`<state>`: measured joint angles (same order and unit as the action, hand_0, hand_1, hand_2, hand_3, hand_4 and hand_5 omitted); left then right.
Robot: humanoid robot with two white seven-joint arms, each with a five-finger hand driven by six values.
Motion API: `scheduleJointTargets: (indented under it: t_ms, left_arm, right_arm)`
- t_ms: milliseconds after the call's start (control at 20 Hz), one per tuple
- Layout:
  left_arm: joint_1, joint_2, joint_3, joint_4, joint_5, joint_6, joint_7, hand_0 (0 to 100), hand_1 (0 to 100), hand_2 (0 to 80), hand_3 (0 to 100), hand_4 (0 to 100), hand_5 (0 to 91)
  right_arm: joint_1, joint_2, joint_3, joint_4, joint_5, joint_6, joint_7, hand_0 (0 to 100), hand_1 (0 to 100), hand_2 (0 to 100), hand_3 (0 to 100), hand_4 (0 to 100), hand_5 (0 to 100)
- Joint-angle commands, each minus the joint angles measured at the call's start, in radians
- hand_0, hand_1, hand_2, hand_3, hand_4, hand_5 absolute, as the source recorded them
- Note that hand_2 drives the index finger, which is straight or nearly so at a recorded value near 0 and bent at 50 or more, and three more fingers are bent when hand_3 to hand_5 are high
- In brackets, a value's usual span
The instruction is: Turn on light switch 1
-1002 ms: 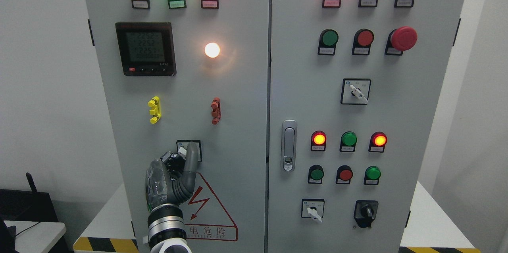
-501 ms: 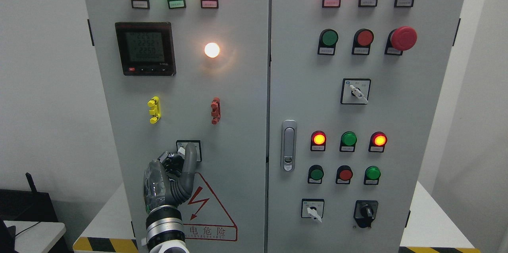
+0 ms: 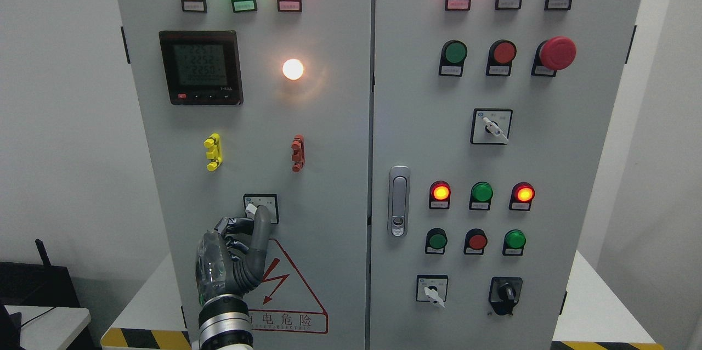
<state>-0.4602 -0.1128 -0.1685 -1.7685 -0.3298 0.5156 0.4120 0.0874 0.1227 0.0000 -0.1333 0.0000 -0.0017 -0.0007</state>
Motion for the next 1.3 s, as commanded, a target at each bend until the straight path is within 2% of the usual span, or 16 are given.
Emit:
scheduleJointTargets:
  t_ms: [0, 200, 301, 501, 802, 952, 1102, 1153, 1253]
  left_arm:
    - [0.04, 0.004, 0.003, -0.072, 0.0, -0.002, -0.016, 8, 21, 30.5, 59, 78, 78.7]
    - [0.049, 0.004, 0.004, -0.089, 0.0, -0.006, -0.027, 7, 21, 31.9, 60, 79, 79.0]
    - [0.072, 0.005, 0.015, -0.101, 0.0, -0.046, -0.065, 8, 20, 32.9, 61, 79, 79.0]
    - [0.168, 0.01, 0.059, -0.111, -0.002, -0.24, -0.147, 7, 19, 36.2, 63, 80, 78.9]
    - [0.345, 0.01, 0.233, -0.103, 0.0, -0.484, -0.312, 3, 14, 34.6, 67, 81, 77.0]
    - [0.435, 0.022, 0.323, -0.086, 0.002, -0.607, -0.403, 1, 10, 30.1, 69, 81, 71.2]
    - [0.501, 0.035, 0.386, -0.043, 0.005, -0.721, -0.423, 0, 7, 26.3, 67, 79, 63.0]
    - [0.517, 0.036, 0.406, -0.02, 0.014, -0.764, -0.426, 0, 6, 25.0, 66, 78, 56.9]
    - [0.549, 0.044, 0.437, 0.033, 0.04, -0.839, -0.441, 0, 5, 23.8, 63, 76, 51.6]
  right_arm:
    - [0.0, 0.0, 0.02, 0.0, -0.026, 0.0, -0.001, 12, 39, 0, 0, 0, 0]
    - [0.0, 0.0, 0.02, 0.0, -0.026, 0.0, -0.001, 12, 39, 0, 0, 0, 0]
    - [0.0, 0.0, 0.02, 0.0, -0.026, 0.0, -0.001, 12, 39, 0, 0, 0, 0]
    - [0.0, 0.0, 0.02, 0.001, -0.026, 0.0, -0.001, 12, 39, 0, 0, 0, 0]
    - [0.0, 0.0, 0.02, 0.001, -0.026, 0.0, -0.001, 12, 39, 0, 0, 0, 0]
    - [0.0, 0.0, 0.02, 0.0, -0.026, 0.0, -0.001, 12, 39, 0, 0, 0, 0]
    - [0.0, 0.0, 0.02, 0.0, -0.026, 0.0, -0.001, 12, 39, 0, 0, 0, 0]
    - [0.0, 0.0, 0.02, 0.001, -0.026, 0.0, -0.001, 12, 39, 0, 0, 0, 0]
    - [0.0, 0.0, 0.02, 0.0, -0.026, 0.0, -0.001, 12, 39, 0, 0, 0, 0]
